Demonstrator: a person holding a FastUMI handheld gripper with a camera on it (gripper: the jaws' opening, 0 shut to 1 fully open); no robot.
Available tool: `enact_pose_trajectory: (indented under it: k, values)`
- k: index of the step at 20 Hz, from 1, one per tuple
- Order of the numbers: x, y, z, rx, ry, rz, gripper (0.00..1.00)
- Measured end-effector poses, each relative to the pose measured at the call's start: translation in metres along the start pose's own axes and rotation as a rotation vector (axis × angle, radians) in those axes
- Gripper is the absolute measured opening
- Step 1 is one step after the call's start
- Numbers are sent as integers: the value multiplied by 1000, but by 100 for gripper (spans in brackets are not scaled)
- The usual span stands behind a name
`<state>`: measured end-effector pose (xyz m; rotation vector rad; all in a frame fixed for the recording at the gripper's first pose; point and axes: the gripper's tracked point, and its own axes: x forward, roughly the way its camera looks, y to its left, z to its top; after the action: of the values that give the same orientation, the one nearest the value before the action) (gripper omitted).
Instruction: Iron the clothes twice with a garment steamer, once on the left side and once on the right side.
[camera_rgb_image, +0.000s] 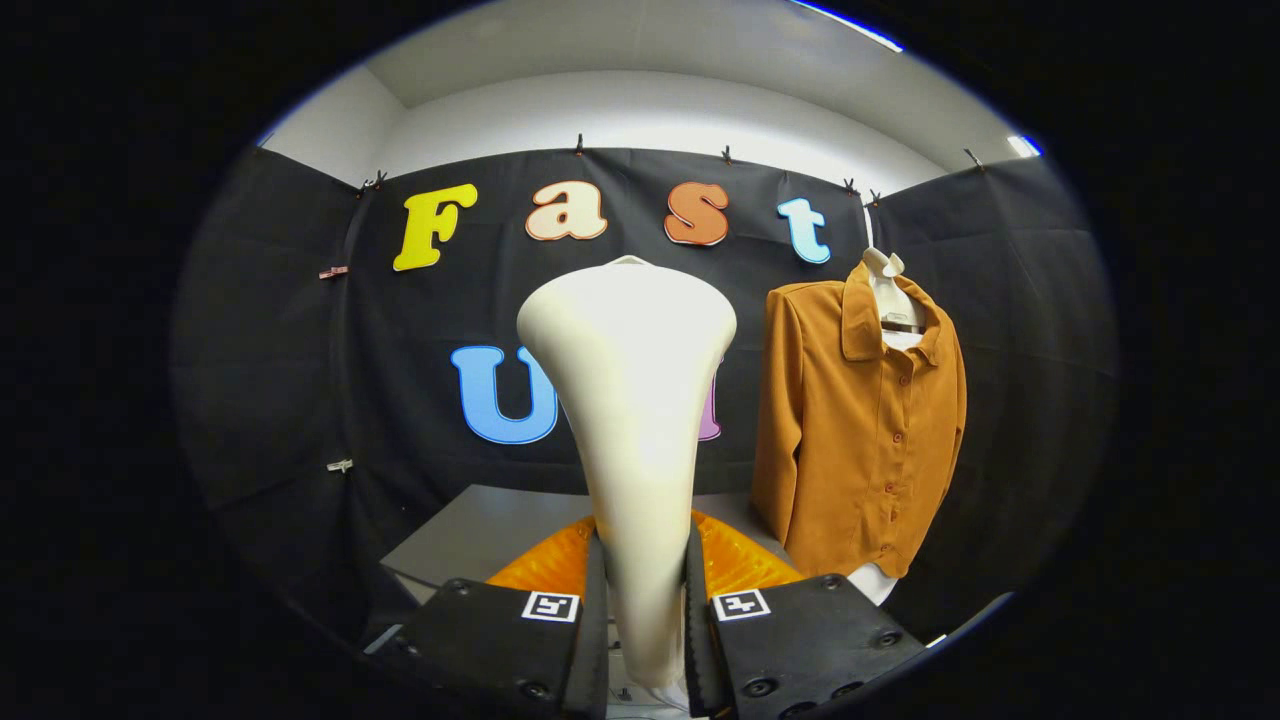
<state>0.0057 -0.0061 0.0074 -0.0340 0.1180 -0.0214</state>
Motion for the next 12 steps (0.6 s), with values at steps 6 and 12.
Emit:
enact_pose_trajectory:
  k: [6, 12]
  values:
    - [-2, -1, -4, -6, 2, 4, 34]
    - [0, -2, -2, -11, -5, 6, 34]
